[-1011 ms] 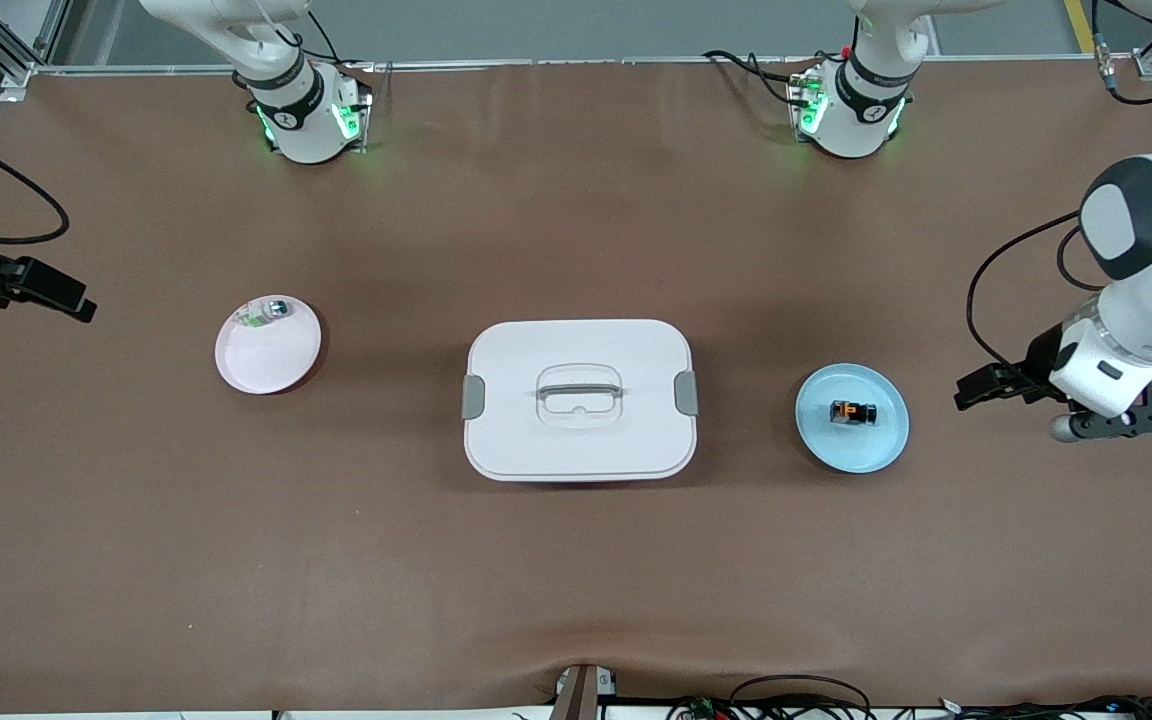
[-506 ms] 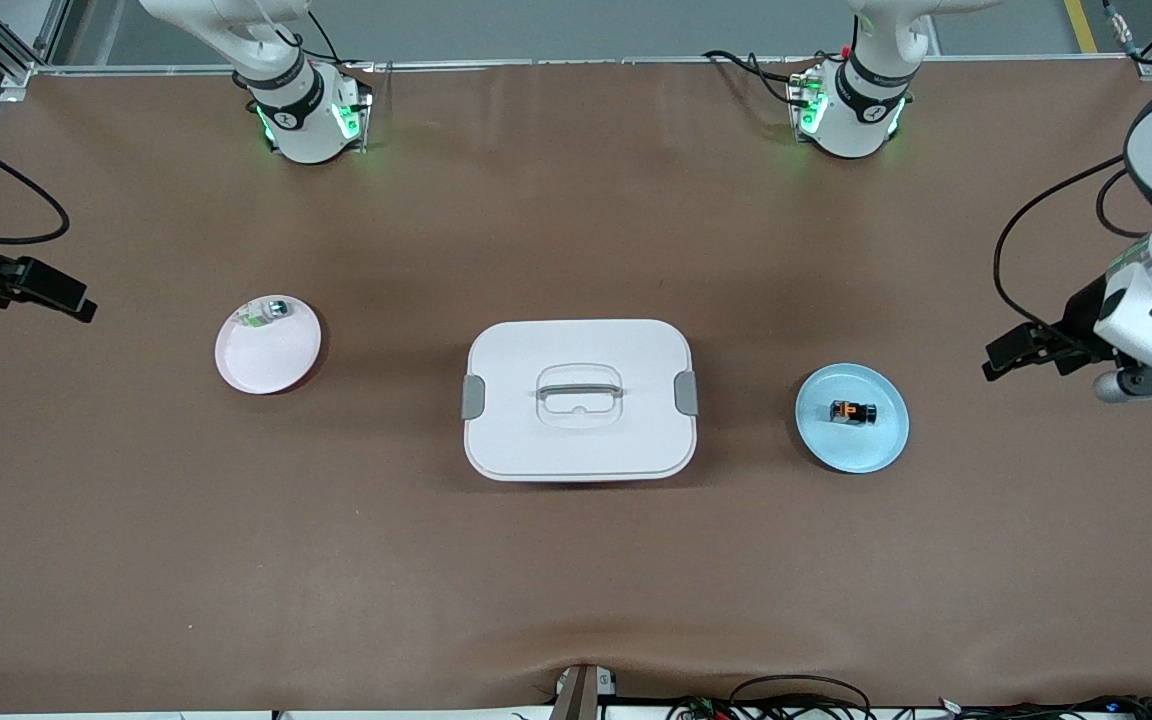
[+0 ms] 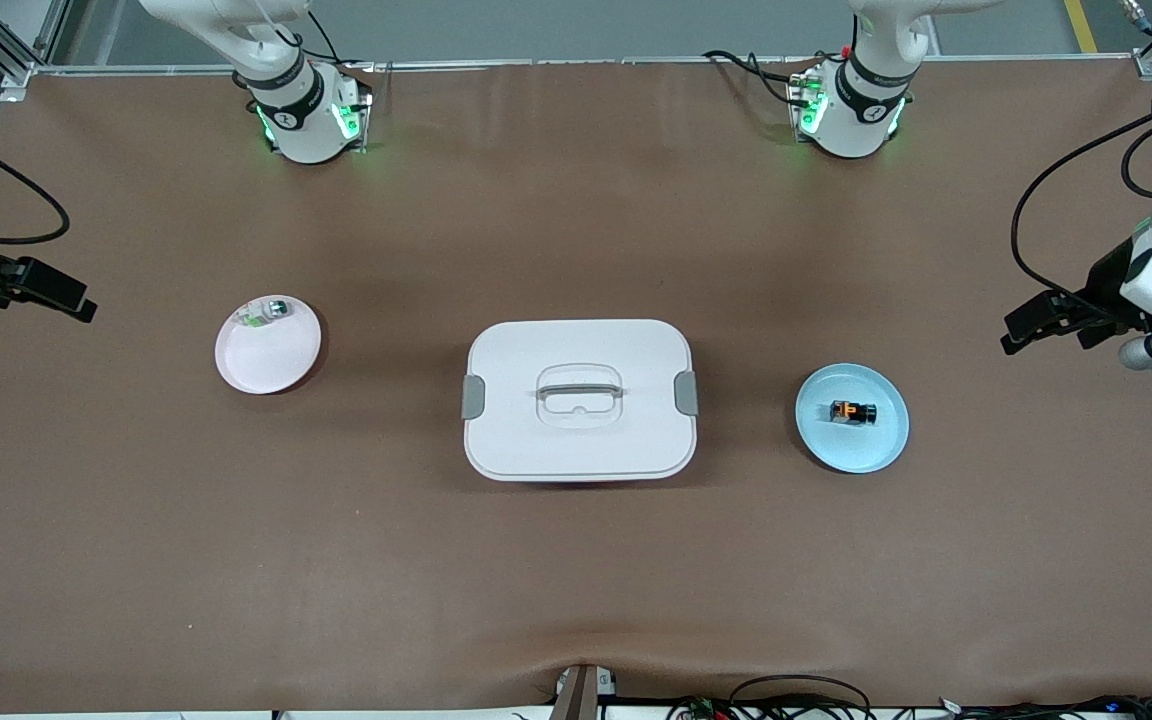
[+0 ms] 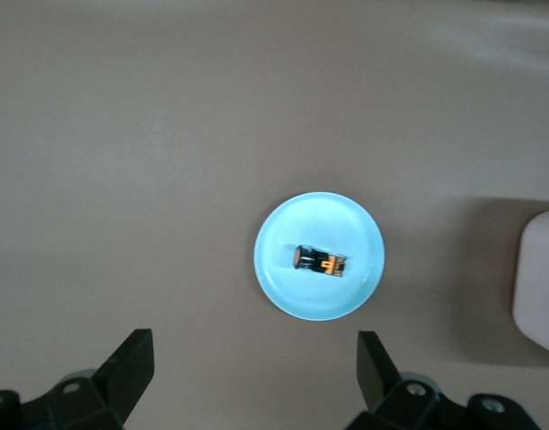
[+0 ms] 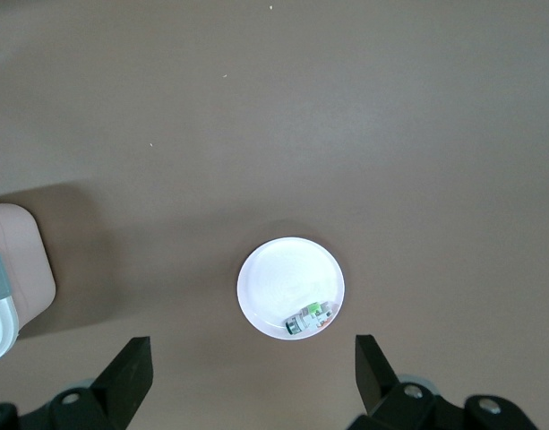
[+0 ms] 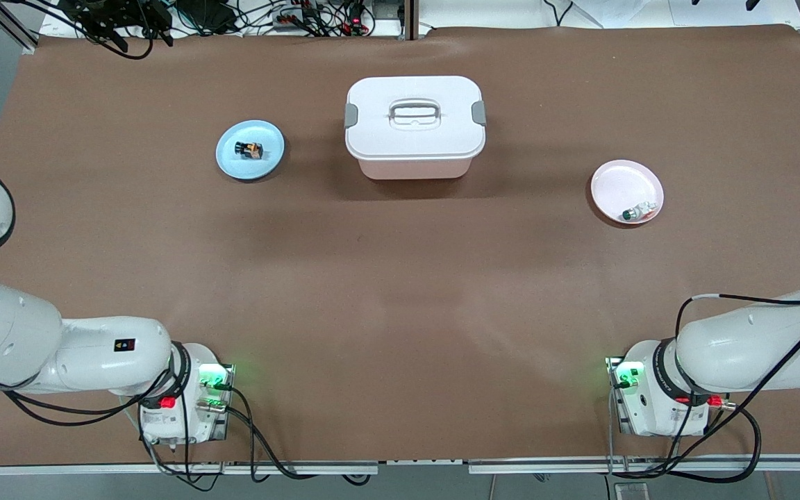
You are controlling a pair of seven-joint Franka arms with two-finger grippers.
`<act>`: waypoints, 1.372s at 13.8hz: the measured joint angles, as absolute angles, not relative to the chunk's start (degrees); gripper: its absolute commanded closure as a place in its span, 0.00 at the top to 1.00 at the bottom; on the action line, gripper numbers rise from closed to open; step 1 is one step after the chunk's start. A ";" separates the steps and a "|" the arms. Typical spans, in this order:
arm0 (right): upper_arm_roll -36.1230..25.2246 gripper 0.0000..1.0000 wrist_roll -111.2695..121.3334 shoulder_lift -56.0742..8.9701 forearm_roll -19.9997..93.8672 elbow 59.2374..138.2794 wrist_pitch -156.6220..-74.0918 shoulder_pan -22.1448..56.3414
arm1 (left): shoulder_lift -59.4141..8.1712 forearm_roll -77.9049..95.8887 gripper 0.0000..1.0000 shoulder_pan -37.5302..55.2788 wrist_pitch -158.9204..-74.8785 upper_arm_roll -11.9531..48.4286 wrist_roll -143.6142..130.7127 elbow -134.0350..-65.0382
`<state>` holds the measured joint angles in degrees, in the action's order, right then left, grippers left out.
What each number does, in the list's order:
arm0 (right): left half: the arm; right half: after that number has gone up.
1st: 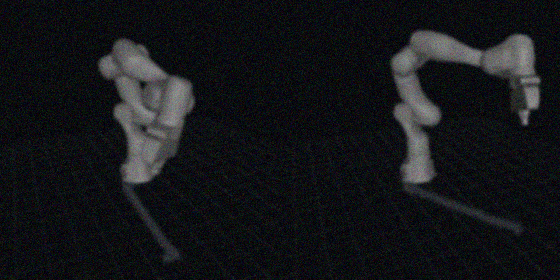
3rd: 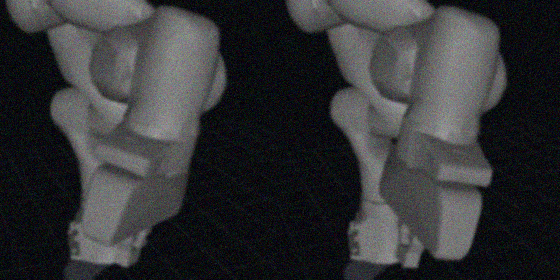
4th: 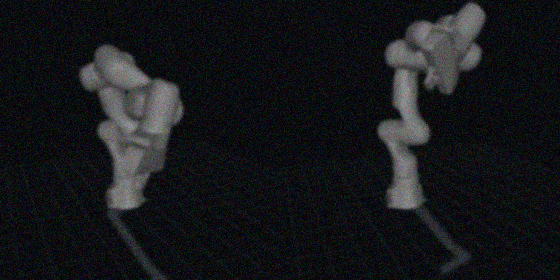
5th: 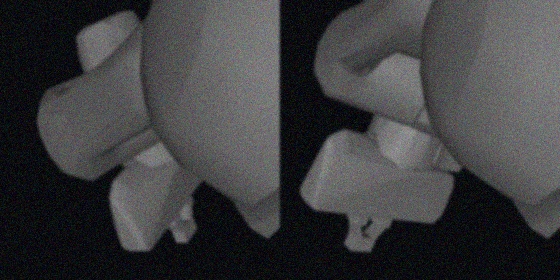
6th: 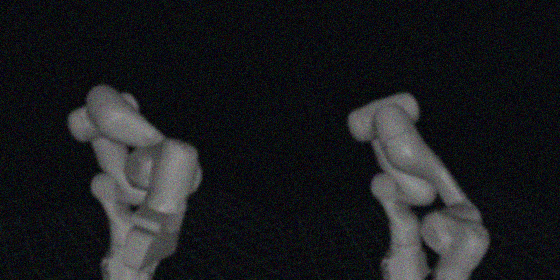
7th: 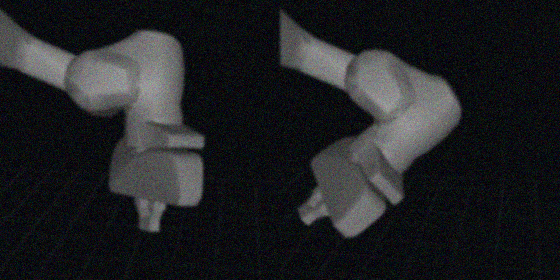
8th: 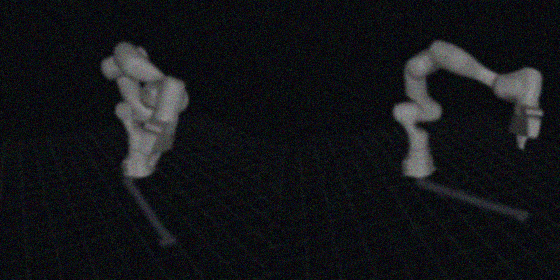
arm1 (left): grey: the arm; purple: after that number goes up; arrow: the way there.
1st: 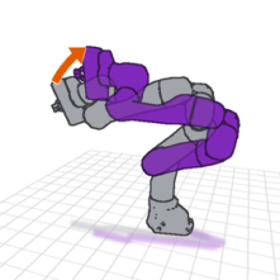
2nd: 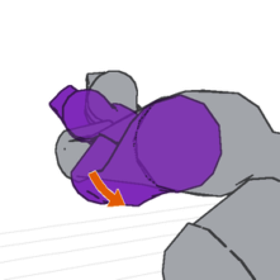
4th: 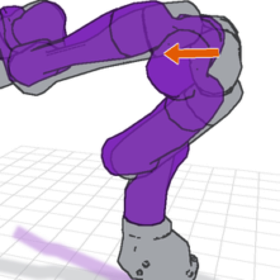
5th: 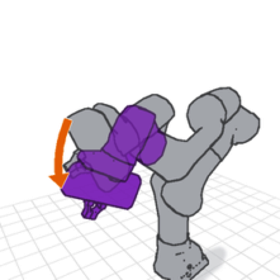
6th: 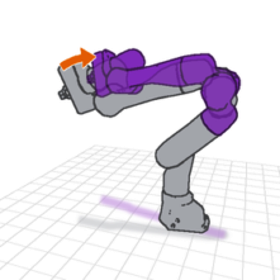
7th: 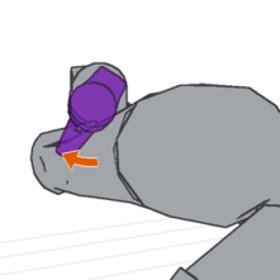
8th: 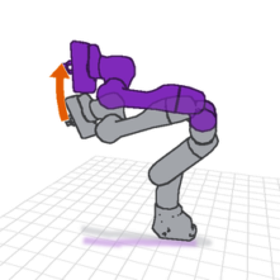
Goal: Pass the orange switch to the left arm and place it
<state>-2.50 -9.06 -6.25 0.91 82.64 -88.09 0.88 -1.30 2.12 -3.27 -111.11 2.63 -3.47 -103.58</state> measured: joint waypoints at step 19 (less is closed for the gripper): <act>-2.05 1.00 -9.01 -6.25 0.91 82.66 -88.69 0.88 | -0.78 1.41 1.00 1.88 -99.90 -0.25 -3.49 -92.04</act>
<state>-2.05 -9.01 -6.25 0.91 82.66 -88.69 0.88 -0.78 1.41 1.88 -99.90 -0.25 -3.49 -92.04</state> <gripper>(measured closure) 0.000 0.000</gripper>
